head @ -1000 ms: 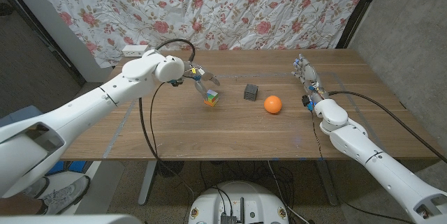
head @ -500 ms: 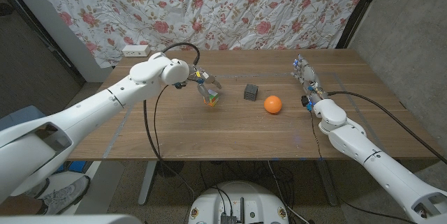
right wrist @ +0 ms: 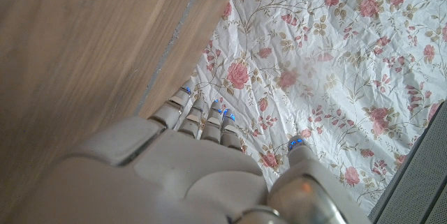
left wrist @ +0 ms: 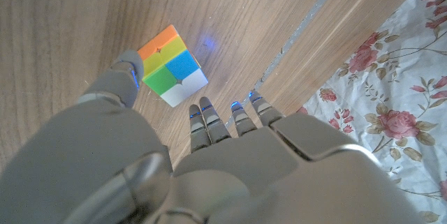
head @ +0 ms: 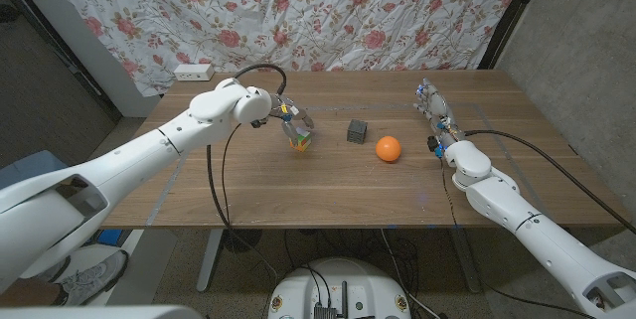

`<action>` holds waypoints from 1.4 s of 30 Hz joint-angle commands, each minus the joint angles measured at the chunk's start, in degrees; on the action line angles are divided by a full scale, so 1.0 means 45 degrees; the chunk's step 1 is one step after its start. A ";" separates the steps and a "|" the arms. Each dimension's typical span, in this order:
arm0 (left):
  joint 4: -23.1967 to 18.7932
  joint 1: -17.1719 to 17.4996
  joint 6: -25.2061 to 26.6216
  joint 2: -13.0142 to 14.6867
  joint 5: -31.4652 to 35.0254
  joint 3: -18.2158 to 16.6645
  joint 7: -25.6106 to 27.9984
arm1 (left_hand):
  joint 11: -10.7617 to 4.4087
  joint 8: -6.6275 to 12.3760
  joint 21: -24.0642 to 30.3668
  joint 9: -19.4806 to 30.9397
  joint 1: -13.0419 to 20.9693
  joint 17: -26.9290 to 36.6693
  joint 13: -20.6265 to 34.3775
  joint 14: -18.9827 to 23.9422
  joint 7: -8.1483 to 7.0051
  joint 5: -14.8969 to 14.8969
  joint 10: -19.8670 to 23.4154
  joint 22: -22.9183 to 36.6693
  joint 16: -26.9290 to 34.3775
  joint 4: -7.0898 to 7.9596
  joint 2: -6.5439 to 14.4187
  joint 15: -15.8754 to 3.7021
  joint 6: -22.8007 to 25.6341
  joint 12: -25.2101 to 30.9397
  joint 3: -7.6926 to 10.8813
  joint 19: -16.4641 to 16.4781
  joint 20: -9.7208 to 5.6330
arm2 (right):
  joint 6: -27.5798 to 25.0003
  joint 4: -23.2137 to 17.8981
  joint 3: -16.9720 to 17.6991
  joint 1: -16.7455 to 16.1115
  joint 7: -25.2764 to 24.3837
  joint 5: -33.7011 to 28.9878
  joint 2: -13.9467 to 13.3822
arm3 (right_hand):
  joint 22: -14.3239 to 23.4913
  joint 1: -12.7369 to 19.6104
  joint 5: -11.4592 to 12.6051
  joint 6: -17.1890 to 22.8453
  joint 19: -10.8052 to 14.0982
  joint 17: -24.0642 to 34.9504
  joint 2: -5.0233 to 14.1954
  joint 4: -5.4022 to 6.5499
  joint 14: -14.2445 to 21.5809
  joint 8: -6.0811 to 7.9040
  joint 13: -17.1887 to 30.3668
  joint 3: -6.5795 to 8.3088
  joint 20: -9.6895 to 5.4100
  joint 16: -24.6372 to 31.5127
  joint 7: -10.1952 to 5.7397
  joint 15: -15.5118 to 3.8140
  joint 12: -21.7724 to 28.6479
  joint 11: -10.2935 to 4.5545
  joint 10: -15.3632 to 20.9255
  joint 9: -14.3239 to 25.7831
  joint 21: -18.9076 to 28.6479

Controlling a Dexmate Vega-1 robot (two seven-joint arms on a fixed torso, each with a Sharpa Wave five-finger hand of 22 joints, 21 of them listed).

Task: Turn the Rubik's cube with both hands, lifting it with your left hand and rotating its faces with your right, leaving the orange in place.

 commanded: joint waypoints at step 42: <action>-0.0248 0.1284 0.0015 0.0439 0.1105 -0.0515 0.2629 | -0.0122 0.0507 0.0145 0.0090 0.1409 0.0101 0.0151 0.2760 0.0119 0.0186 0.2171 0.0026 0.0261 0.0057 0.0183 -0.1530 0.2267 0.0425 -0.0645 0.2302 -0.0063 | 0.0101 -0.0092 -0.0038 -0.0253 -0.0572 -0.0220 0.0244 | 0.0030 -0.0194 0.0085 0.0213 0.0114 -0.0020 0.0178 0.0104 0.0184 0.0082 -0.0001 -0.0018 0.0044 0.0041 -0.0012 -0.0014 0.0039 0.0040 0.0225 0.0043 0.0089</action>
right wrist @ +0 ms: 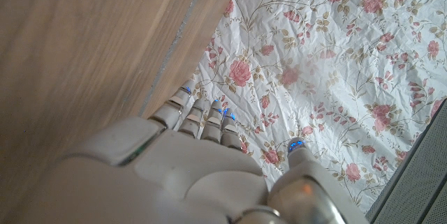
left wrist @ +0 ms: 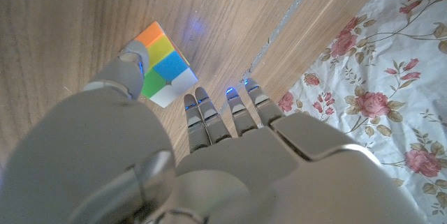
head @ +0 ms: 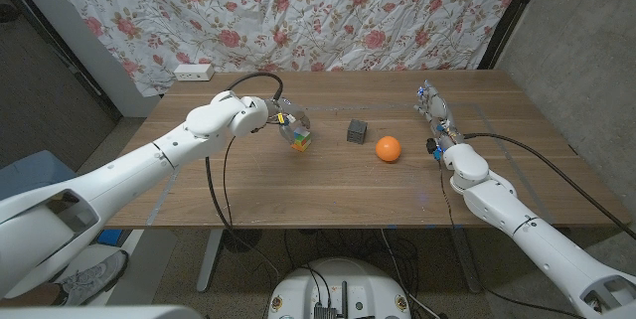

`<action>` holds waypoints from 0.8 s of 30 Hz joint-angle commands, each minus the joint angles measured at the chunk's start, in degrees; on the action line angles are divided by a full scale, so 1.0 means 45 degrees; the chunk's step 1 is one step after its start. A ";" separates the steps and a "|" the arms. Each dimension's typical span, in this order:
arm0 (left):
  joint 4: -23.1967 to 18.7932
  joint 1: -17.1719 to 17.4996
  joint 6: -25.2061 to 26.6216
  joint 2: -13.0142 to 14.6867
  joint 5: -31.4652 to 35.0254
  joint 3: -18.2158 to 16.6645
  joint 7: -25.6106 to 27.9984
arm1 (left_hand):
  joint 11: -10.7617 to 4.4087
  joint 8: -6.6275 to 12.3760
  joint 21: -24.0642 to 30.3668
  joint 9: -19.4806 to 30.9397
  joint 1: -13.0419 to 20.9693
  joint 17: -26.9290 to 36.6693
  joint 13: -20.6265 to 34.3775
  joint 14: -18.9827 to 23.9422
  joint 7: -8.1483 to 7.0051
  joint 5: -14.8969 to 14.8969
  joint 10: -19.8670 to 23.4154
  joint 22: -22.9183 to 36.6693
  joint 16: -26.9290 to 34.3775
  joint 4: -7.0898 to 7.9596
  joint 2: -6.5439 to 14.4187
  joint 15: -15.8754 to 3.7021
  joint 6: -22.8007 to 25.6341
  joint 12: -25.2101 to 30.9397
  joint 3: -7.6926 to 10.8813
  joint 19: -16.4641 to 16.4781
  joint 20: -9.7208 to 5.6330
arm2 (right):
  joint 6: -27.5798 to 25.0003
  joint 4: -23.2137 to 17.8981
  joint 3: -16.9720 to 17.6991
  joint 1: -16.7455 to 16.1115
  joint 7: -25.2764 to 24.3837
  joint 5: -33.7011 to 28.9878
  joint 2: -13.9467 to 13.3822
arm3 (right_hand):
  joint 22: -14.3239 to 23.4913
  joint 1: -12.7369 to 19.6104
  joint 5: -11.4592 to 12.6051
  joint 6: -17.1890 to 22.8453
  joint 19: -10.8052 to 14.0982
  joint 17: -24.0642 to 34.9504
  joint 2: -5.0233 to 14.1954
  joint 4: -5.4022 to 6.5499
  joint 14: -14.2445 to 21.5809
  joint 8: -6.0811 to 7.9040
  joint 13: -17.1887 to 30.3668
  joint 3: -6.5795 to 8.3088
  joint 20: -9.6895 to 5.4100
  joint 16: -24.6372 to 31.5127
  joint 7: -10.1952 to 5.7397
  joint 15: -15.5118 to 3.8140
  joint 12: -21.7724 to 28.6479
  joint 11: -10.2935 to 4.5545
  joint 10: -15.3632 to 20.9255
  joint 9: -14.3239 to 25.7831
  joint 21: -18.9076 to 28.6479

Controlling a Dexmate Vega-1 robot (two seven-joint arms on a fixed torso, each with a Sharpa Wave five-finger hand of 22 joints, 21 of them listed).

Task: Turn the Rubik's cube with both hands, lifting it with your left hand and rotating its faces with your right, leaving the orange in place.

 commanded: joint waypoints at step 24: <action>0.0621 0.0192 -0.0735 0.0037 -0.0024 -0.0077 0.1930 | -0.0063 0.0482 0.0054 0.0111 0.0889 0.0058 0.0205 0.1483 0.0101 0.0119 0.1725 0.0045 0.0155 0.0009 0.0185 -0.1851 0.1740 0.0333 -0.0501 0.1206 -0.0390 | -0.0134 -0.0085 -0.0023 -0.0050 -0.0278 -0.0118 0.0117 | 0.0030 0.0003 0.0097 0.0128 0.0135 0.0006 0.0376 0.0080 0.0154 0.0085 0.0001 0.0037 0.0048 0.0034 -0.0056 0.0020 0.0037 0.0006 0.0137 0.0014 0.0089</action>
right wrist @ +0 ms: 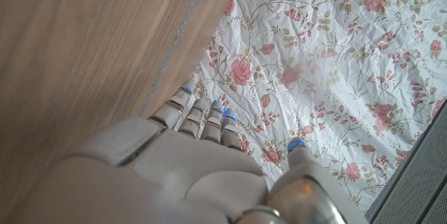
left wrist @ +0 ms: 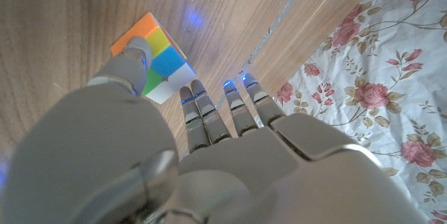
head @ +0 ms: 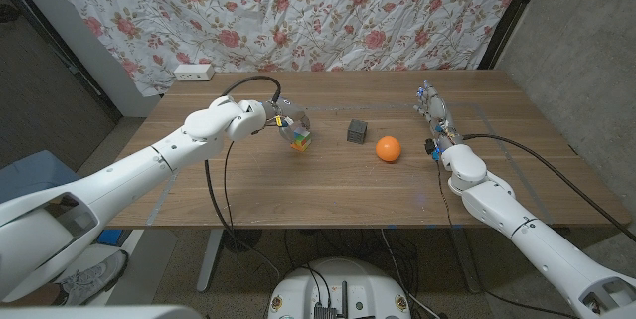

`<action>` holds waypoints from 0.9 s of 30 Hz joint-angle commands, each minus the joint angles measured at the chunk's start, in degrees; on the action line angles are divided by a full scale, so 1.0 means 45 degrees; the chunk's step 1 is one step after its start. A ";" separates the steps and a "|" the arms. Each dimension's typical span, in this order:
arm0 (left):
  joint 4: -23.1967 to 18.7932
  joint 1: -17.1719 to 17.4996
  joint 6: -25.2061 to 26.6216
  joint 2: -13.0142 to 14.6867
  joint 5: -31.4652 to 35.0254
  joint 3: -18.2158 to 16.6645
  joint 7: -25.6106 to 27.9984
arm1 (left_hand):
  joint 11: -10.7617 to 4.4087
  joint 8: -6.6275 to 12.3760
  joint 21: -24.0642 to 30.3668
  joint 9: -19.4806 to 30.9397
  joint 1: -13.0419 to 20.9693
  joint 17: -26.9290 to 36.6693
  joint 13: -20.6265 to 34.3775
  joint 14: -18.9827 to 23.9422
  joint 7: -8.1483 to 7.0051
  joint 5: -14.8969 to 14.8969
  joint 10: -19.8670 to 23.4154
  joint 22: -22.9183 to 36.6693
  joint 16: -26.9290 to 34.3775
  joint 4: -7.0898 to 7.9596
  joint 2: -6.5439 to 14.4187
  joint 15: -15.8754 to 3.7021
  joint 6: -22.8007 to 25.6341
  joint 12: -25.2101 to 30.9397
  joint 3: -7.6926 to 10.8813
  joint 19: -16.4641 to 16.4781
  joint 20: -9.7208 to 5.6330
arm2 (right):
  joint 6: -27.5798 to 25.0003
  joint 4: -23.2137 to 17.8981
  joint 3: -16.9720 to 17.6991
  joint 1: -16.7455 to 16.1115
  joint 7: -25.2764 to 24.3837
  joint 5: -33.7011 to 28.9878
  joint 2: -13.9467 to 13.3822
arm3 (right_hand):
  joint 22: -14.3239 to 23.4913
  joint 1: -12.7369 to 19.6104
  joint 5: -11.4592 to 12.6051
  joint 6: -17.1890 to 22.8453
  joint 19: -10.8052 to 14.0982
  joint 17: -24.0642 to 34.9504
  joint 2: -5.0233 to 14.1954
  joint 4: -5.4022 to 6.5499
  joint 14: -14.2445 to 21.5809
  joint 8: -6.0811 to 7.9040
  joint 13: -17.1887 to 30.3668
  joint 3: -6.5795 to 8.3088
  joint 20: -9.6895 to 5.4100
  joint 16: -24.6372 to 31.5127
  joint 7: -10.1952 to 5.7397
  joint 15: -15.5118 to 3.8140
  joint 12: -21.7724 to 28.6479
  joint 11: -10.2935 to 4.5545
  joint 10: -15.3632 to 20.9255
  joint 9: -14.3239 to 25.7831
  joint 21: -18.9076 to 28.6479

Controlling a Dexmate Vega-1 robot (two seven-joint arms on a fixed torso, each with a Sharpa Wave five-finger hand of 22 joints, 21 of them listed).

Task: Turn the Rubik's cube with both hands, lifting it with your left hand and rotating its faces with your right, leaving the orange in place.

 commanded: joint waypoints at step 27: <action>0.0113 0.0205 -0.0125 -0.0042 0.0161 -0.0007 0.1028 | 0.0000 0.0427 0.0030 0.0152 0.0591 0.0118 0.0500 0.1069 -0.0002 0.0132 0.1653 0.0057 0.0163 0.0077 0.0386 -0.1977 0.1265 0.0526 -0.0497 0.0725 -0.0212 | 0.0129 0.0311 -0.0053 0.0133 0.0088 0.0028 0.0133 | 0.0030 -0.0004 0.0105 0.0163 0.0092 0.0020 0.0414 0.0084 0.0155 0.0103 0.0005 0.0010 -0.0006 0.0029 0.0004 0.0005 0.0032 -0.0007 0.0153 0.0020 0.0085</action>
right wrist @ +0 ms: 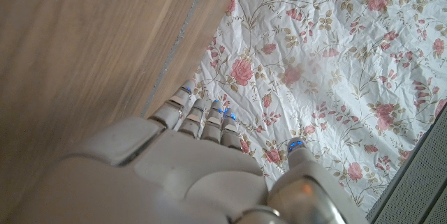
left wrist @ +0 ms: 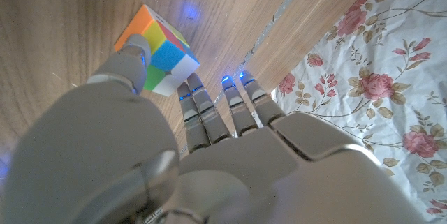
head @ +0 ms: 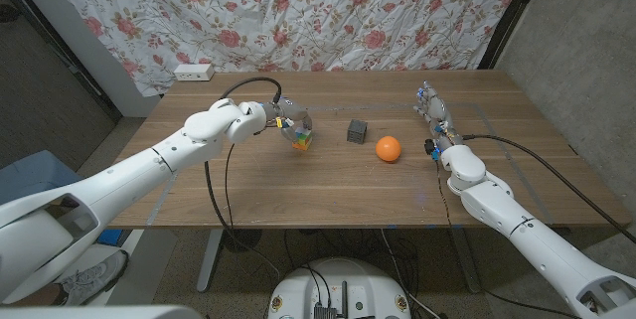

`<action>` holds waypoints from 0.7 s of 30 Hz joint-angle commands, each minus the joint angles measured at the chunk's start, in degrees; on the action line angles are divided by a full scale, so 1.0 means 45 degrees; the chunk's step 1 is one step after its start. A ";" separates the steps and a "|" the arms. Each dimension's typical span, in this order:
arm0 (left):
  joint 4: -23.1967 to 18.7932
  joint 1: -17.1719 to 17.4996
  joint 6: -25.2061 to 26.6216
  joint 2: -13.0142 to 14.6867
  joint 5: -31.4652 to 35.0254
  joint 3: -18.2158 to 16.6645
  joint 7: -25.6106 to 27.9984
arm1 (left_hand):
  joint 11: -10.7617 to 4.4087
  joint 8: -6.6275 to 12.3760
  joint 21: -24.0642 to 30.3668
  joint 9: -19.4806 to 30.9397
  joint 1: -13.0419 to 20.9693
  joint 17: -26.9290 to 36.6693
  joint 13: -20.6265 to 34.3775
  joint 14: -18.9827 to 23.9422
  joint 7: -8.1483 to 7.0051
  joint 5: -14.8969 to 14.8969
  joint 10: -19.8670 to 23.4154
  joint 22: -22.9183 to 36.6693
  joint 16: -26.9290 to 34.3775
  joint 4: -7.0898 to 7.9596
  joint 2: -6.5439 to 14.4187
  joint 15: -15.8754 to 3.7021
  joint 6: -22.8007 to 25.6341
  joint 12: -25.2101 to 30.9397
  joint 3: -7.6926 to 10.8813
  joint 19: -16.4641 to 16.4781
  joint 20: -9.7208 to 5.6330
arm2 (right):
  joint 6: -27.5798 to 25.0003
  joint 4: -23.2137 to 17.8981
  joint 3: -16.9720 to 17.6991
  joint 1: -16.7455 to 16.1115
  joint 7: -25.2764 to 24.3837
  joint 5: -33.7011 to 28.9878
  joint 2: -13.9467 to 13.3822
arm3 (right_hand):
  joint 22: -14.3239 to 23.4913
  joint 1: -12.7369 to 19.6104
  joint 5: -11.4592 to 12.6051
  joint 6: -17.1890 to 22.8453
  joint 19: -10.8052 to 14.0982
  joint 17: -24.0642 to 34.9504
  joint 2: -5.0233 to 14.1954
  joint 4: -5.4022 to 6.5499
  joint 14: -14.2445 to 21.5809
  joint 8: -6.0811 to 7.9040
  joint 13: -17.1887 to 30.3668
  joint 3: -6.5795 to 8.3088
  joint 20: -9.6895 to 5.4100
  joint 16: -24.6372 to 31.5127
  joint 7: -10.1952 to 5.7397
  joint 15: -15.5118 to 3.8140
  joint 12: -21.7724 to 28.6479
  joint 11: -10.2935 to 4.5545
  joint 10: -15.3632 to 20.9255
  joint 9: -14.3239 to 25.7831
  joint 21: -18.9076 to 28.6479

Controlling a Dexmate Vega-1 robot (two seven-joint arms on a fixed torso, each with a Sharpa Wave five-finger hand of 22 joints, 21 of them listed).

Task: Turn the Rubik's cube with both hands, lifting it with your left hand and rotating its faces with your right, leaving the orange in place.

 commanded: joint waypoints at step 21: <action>-0.0380 0.0479 0.0489 0.0045 0.0495 -0.0101 0.0707 | 0.0025 0.0875 0.0052 0.0168 0.0512 0.0169 0.0767 0.1352 0.0176 0.0049 0.1588 0.0064 0.0348 0.0022 0.0380 -0.2079 0.1738 0.0679 -0.0625 0.0872 -0.0039 | 0.0080 -0.0053 -0.0005 -0.0092 0.0049 0.0041 -0.0025 | 0.0031 -0.0014 0.0109 0.0190 0.0092 0.0020 0.0435 0.0083 0.0111 0.0100 0.0006 0.0048 -0.0008 0.0031 -0.0013 0.0036 0.0032 -0.0013 0.0168 0.0025 0.0082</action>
